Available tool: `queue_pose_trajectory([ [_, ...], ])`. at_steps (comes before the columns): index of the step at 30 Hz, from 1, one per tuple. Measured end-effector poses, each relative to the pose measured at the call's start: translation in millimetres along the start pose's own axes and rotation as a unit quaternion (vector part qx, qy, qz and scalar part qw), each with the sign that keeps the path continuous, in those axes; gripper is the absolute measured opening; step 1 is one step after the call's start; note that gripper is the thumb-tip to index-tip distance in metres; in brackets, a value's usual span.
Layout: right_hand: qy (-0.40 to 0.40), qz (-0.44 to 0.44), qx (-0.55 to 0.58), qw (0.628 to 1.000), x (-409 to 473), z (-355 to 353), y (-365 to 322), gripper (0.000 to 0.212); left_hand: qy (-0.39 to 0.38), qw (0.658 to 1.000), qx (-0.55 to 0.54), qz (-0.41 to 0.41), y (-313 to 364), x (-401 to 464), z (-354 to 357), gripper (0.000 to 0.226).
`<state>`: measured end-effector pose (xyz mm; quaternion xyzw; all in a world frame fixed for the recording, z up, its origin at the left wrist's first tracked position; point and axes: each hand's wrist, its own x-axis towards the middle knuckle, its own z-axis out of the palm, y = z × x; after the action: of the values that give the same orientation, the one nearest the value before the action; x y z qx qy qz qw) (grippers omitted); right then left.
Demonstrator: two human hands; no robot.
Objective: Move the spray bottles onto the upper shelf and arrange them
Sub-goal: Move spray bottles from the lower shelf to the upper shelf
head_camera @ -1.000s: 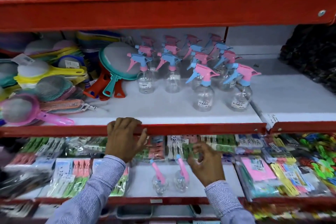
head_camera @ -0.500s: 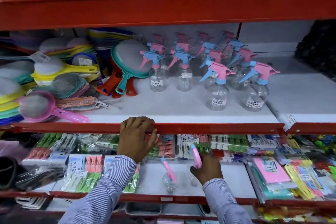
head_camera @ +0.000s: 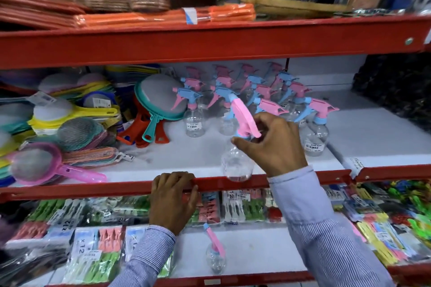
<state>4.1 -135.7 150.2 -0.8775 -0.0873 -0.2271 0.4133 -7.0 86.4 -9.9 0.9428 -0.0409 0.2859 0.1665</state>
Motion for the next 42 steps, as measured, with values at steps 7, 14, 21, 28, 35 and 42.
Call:
queue_pose_trajectory([
  [7,-0.005,0.037,-0.036,0.999,55.9,68.5,33.6,0.023,-0.007,1.0,0.003,0.0,-3.5,-0.8,1.3,0.019],
  [14,0.045,0.056,0.023,0.997,62.1,94.2,53.4,0.041,-0.003,1.0,0.001,0.003,-5.7,0.8,0.7,0.021],
  [21,0.106,0.06,0.159,0.98,57.8,101.1,52.6,0.061,-0.003,1.0,-0.01,0.006,-5.8,0.9,0.6,0.021],
  [28,0.088,0.069,0.147,0.983,57.2,98.7,53.7,0.07,-0.002,1.0,-0.007,0.001,-6.8,2.2,1.4,0.023],
  [35,0.149,0.009,0.088,0.985,-1.4,66.1,42.8,0.041,-0.007,1.0,-0.014,-0.001,-11.4,6.4,-8.7,0.036],
  [42,-0.057,0.064,0.006,0.996,-133.5,137.6,111.7,0.02,0.014,1.0,0.005,0.004,-43.3,-2.7,-21.8,0.035],
])
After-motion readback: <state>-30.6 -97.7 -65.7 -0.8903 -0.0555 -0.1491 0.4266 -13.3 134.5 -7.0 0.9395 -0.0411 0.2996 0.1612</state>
